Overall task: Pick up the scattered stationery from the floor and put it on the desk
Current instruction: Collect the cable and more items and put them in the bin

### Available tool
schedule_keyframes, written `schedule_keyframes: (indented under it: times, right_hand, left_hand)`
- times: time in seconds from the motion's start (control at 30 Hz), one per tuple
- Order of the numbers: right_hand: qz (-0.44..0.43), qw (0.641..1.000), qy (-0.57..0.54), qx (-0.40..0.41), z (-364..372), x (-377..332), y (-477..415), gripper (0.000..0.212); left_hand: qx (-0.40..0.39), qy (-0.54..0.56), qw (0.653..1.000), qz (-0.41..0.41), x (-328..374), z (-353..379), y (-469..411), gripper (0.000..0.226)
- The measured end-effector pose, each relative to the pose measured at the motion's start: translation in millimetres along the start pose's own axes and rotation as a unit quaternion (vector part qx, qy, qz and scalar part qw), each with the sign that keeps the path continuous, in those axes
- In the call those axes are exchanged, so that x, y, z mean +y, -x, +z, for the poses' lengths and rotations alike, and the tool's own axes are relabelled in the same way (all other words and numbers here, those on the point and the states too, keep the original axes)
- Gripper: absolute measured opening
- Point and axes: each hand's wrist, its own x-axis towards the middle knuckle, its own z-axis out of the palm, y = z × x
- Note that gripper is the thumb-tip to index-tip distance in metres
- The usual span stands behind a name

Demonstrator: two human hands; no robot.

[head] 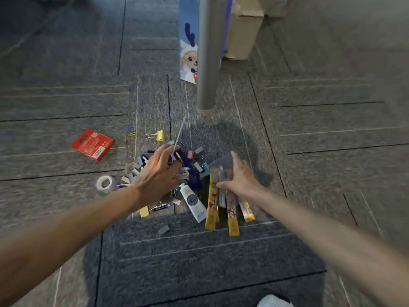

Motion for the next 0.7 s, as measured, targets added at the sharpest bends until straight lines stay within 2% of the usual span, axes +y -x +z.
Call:
schedule_keyframes:
  times: [0.07, 0.17, 0.23, 0.33, 0.43, 0.57, 0.7]
  right_hand:
    - [0.018, 0.999, -0.035, 0.01, -6.0, -1.8, -0.9, 0.092]
    - [0.031, 0.995, -0.087, 0.027, -18.0, -3.6, -3.2, 0.063]
    - [0.054, 0.987, -0.147, 0.029, -22.6, -0.4, -7.4, 0.058]
    - [0.055, 0.981, -0.188, 0.008, -30.8, 5.3, -8.7, 0.053]
    - [0.041, 0.984, -0.172, -0.004, -34.5, 11.6, -4.9, 0.044]
    - [0.048, 0.99, -0.133, -0.015, -26.6, 13.5, -1.1, 0.024]
    - [0.049, 0.992, -0.107, -0.051, -11.9, -2.9, -0.7, 0.028]
  left_hand:
    - [-0.001, 0.019, 1.0, -0.008, 4.6, -3.3, 6.4, 0.034]
    - [-0.047, 0.079, 0.996, -0.018, 13.4, -4.6, 16.3, 0.037]
    - [-0.081, 0.089, 0.993, -0.008, 17.8, -4.2, 19.4, 0.032]
    - [-0.129, 0.064, 0.988, 0.05, 25.6, -0.9, 17.0, 0.024]
    - [-0.184, 0.011, 0.976, 0.112, 32.6, 4.6, 10.2, 0.031]
    - [-0.206, -0.07, 0.964, 0.15, 39.3, 8.9, 0.7, 0.041]
    - [-0.225, -0.118, 0.952, 0.168, 41.9, 4.6, -4.8, 0.046]
